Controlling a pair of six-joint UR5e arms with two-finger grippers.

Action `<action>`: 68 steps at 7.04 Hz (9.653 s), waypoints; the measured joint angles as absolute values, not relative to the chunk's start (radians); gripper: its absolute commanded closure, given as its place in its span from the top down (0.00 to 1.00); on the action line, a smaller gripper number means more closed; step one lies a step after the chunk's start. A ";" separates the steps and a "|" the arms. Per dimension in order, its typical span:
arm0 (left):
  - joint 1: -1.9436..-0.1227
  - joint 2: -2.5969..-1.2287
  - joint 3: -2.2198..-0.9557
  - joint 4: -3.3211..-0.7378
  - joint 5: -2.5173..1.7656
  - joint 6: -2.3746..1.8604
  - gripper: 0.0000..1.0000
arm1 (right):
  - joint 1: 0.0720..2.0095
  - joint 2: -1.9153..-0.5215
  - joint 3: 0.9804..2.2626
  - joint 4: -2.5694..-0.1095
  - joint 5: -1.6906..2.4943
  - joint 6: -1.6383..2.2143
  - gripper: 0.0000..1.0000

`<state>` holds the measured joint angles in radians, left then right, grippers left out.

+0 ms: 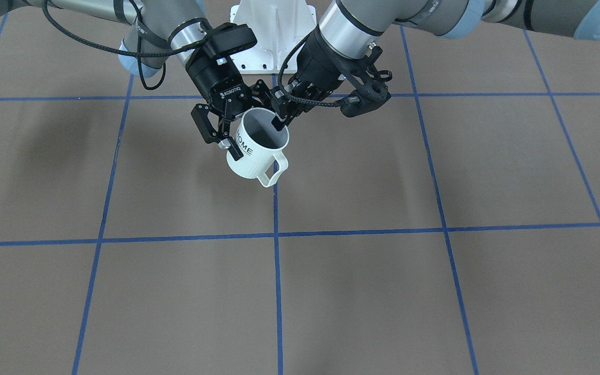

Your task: Left arm hands cup to right arm to dump lemon

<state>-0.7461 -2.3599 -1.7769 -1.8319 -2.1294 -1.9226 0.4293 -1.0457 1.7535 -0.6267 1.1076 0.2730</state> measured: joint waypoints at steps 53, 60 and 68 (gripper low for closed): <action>-1.353 -1.641 -1.908 -1.594 -2.273 -0.146 1.00 | 1.535 -1.725 0.932 0.995 1.884 2.643 0.00; -1.353 -1.649 -1.906 -1.593 -2.273 -0.147 1.00 | 1.536 -1.716 0.893 1.087 1.743 2.925 0.00; -1.353 -1.654 -1.903 -1.592 -2.273 -0.148 1.00 | 1.535 -1.696 0.900 1.089 1.731 3.096 0.00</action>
<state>-1.3530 -1.6536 -1.9026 -1.5923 -2.2733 -0.1476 1.5350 -1.6963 0.8998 1.0891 1.7312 3.0965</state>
